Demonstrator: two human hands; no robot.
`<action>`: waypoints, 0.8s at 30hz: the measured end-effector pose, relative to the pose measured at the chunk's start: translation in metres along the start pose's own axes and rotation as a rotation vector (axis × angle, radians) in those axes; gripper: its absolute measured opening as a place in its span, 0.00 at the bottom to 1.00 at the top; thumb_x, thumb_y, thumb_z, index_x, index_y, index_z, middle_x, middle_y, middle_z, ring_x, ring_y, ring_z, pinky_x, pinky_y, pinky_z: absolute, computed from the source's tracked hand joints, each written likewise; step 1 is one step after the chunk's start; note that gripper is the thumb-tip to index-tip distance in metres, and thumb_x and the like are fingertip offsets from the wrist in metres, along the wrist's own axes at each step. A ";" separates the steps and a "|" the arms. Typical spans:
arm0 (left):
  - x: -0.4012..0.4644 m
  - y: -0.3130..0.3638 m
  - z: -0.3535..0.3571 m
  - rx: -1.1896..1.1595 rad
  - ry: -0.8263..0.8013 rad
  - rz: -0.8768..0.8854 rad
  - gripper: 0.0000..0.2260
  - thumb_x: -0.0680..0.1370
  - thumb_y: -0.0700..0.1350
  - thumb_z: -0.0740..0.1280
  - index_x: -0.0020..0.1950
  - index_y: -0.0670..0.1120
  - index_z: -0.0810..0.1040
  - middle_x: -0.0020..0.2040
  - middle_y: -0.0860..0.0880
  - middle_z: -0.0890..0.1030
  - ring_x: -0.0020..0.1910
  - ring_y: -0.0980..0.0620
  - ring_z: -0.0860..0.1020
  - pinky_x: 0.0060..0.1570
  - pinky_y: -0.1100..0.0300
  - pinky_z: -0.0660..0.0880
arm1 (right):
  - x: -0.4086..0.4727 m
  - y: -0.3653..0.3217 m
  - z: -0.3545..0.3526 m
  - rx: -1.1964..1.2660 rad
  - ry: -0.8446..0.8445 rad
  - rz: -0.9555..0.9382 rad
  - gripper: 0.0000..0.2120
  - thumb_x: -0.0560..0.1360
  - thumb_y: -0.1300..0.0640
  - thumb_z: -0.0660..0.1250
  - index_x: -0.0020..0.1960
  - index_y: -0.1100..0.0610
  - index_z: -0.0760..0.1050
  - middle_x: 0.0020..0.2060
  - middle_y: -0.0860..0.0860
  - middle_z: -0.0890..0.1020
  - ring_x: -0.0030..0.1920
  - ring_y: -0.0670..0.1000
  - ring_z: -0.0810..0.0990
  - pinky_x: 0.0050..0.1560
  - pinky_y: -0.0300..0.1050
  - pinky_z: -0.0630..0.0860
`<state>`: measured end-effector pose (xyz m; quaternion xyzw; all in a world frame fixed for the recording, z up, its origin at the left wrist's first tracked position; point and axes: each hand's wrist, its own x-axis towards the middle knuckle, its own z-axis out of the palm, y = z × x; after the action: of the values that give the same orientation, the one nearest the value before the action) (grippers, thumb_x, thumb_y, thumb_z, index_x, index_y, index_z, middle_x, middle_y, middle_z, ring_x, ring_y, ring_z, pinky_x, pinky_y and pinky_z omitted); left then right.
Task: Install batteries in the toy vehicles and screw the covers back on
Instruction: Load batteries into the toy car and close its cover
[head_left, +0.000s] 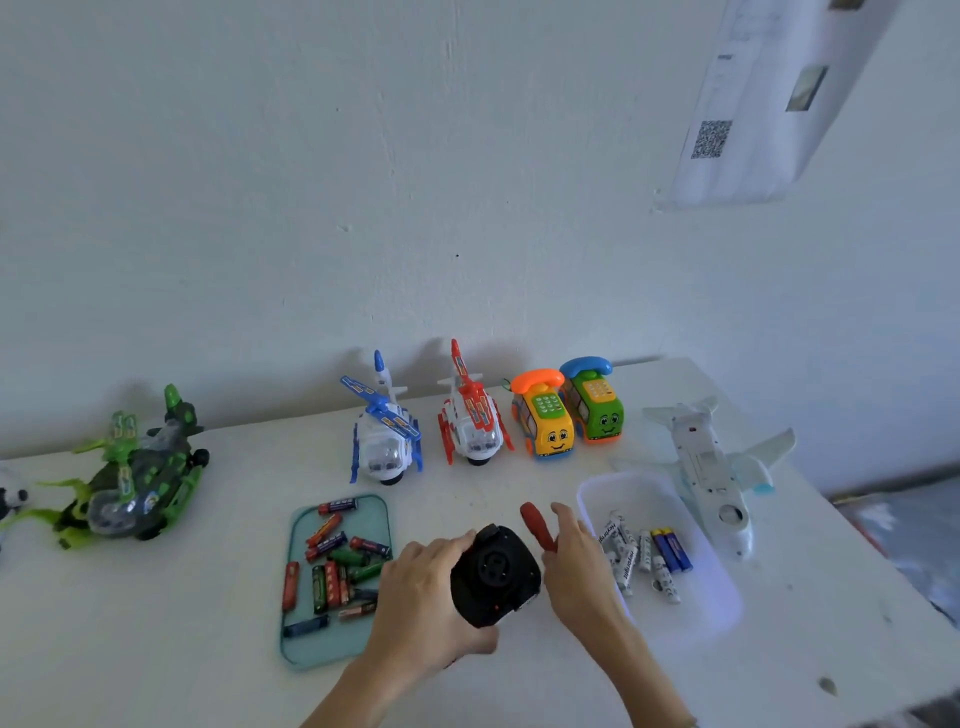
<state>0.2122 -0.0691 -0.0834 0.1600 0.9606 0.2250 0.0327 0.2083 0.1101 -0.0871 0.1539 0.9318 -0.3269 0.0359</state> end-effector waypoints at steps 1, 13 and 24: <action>0.001 0.000 0.002 0.034 -0.005 0.007 0.45 0.57 0.68 0.63 0.73 0.56 0.65 0.59 0.60 0.73 0.54 0.56 0.69 0.55 0.60 0.66 | -0.006 -0.004 -0.007 0.045 0.025 0.016 0.28 0.76 0.66 0.58 0.74 0.53 0.56 0.62 0.55 0.74 0.53 0.53 0.76 0.42 0.43 0.68; 0.015 0.017 -0.003 0.107 -0.090 0.096 0.36 0.63 0.66 0.70 0.69 0.57 0.67 0.60 0.61 0.71 0.60 0.57 0.68 0.56 0.65 0.65 | -0.062 -0.037 -0.036 0.543 0.547 -0.214 0.28 0.74 0.65 0.66 0.60 0.40 0.57 0.39 0.50 0.75 0.36 0.56 0.79 0.38 0.51 0.78; 0.013 0.018 -0.002 0.268 -0.110 0.117 0.41 0.61 0.66 0.57 0.72 0.52 0.63 0.54 0.52 0.61 0.56 0.52 0.62 0.50 0.58 0.60 | -0.053 -0.031 -0.027 0.378 0.318 -0.406 0.21 0.78 0.58 0.63 0.60 0.40 0.57 0.41 0.48 0.76 0.38 0.46 0.75 0.39 0.40 0.74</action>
<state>0.2047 -0.0509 -0.0734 0.2309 0.9678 0.0872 0.0503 0.2494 0.0900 -0.0383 0.0177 0.8602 -0.4665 -0.2052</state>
